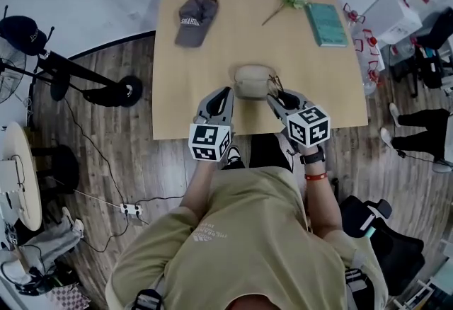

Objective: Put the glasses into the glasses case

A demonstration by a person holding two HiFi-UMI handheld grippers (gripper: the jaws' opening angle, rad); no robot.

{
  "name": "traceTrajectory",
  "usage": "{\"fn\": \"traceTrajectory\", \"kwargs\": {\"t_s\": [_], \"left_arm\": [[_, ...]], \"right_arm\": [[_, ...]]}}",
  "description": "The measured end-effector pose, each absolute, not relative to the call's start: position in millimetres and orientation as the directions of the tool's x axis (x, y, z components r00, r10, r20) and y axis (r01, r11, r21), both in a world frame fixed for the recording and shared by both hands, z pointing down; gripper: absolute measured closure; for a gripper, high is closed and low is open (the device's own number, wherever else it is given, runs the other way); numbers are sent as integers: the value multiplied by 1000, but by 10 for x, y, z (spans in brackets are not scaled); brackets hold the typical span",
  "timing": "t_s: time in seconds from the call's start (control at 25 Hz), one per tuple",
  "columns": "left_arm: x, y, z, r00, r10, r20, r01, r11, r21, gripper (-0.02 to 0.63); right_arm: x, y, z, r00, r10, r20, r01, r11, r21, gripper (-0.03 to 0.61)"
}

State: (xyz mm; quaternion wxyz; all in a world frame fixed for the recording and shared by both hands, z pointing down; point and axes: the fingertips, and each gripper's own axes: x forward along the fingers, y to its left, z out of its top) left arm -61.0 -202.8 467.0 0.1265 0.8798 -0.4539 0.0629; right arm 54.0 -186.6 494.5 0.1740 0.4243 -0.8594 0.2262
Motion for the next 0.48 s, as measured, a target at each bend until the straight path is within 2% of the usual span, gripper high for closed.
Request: {"fn": "traceTrajectory", "kwargs": {"t_s": [0.24,0.48], "left_arm": [[-566,-2457,4945,557,-788,264,-830,-536,153,586],[-486,-2720,5240,557,-765,324,-830,-531,172,586]], "right_arm": [[569,-2241,5355,-675,-450,585,-690,667,-283,479],[465,-2423,5762,-688,-229,689,-526,811,-256,479]]}}
